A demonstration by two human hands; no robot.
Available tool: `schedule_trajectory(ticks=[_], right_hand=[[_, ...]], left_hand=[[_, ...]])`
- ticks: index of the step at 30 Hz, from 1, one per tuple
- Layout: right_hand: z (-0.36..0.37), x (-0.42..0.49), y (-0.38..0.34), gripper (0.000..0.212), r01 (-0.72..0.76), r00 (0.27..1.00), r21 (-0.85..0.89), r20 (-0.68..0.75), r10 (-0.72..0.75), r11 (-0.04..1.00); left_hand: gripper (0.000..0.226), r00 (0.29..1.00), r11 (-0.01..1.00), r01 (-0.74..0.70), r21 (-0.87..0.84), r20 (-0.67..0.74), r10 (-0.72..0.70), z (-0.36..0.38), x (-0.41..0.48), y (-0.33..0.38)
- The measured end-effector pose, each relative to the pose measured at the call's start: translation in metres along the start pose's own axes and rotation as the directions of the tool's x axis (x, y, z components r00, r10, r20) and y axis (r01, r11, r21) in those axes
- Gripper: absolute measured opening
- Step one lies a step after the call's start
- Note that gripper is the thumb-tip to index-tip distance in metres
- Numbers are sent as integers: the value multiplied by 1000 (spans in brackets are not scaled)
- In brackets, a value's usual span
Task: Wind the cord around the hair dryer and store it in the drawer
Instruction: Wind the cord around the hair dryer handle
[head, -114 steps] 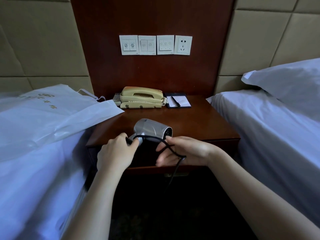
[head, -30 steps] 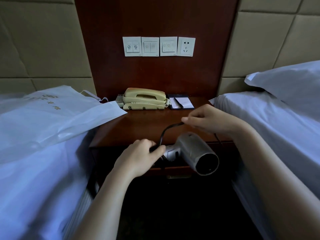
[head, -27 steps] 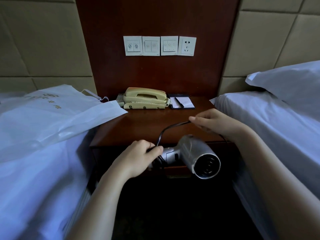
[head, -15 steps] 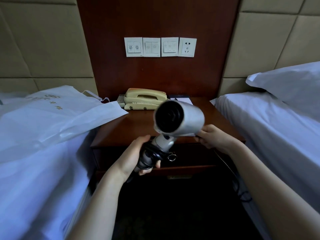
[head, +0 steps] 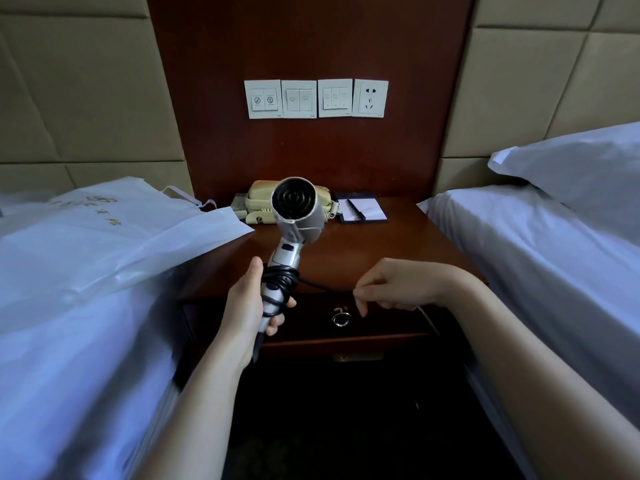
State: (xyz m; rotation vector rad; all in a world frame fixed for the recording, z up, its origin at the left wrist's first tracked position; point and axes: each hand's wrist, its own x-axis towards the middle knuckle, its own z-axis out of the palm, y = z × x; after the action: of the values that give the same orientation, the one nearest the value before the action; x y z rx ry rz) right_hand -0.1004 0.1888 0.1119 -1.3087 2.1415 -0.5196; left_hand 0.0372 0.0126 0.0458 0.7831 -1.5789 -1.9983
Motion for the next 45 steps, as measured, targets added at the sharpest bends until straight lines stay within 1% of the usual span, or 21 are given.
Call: schedule_trajectory(ticks=[2,3,5,7,8,9,11,12,14,18,20,23,25,28,32,36,38,40,42,43,45], right_hand=[[-3,-6,-15,29,43,999,-90,-9,-44,995],[-3,-8,-22,28,72,997,-139,-21,-76,988],[-3,-11,-32,28,123,989,-208,-56,-138,970],[0,-12,-41,28,161,974,-239,-116,-193,958],[2,-12,-45,28,175,964,-253,-151,-218,951],[2,-12,-47,27,185,953,-266,-186,-239,946],[1,-15,-52,25,213,920,-281,-264,-289,936],[-2,-18,-54,24,231,895,-275,-317,-315,933],[-7,-22,-56,28,253,829,-252,-442,-343,934],[-8,-17,-50,42,243,720,-238,-605,-340,940],[-8,-14,-47,42,252,688,-226,-642,-339,941],[-10,-15,-48,41,283,660,-230,-658,-363,931],[-9,-18,-53,41,307,655,-252,-643,-396,918],[-4,-22,-62,40,324,663,-286,-612,-432,902],[4,-24,-70,38,346,652,-318,-596,-469,883],[5,-18,-66,37,350,639,-321,-606,-475,880],[2,-14,-58,39,325,638,-308,-626,-448,894],[-4,-7,-41,41,299,633,-260,-665,-395,918],[-9,0,-19,43,268,654,-168,-692,-307,949],[-11,2,-9,45,256,679,-115,-686,-263,960],[-11,4,9,45,254,745,10,-640,-189,967]], left_hand=[[55,998,999,-46,-2,-32,46,1,0,1],[49,995,996,-81,32,-51,83,2,-2,2],[37,982,977,-156,148,-79,169,3,-7,2],[32,965,930,-211,301,-87,247,1,-7,-2],[33,955,888,-234,395,-75,286,0,-6,-4],[35,944,819,-258,513,-47,327,-1,-5,-6],[36,925,630,-284,723,35,377,0,-4,-8],[35,920,548,-286,786,65,387,2,-7,-7],[40,925,468,-286,836,114,362,5,-12,-7],[60,932,432,-321,843,201,301,8,-15,-9],[68,919,386,-363,848,256,300,10,-16,-8],[64,902,270,-395,878,314,297,20,-25,-3],[64,904,219,-393,893,331,272,27,-29,-1],[64,905,231,-404,885,351,239,31,-30,1],[62,898,208,-414,886,360,251,36,-33,-2],[51,899,127,-392,911,350,263,41,-36,-1],[48,889,59,-399,915,370,270,41,-38,1],[46,876,18,-417,909,396,275,37,-39,1],[43,877,43,-425,904,399,267,33,-39,1],[41,883,91,-425,901,390,259,29,-39,2],[36,902,256,-420,871,370,222,24,-37,5]])
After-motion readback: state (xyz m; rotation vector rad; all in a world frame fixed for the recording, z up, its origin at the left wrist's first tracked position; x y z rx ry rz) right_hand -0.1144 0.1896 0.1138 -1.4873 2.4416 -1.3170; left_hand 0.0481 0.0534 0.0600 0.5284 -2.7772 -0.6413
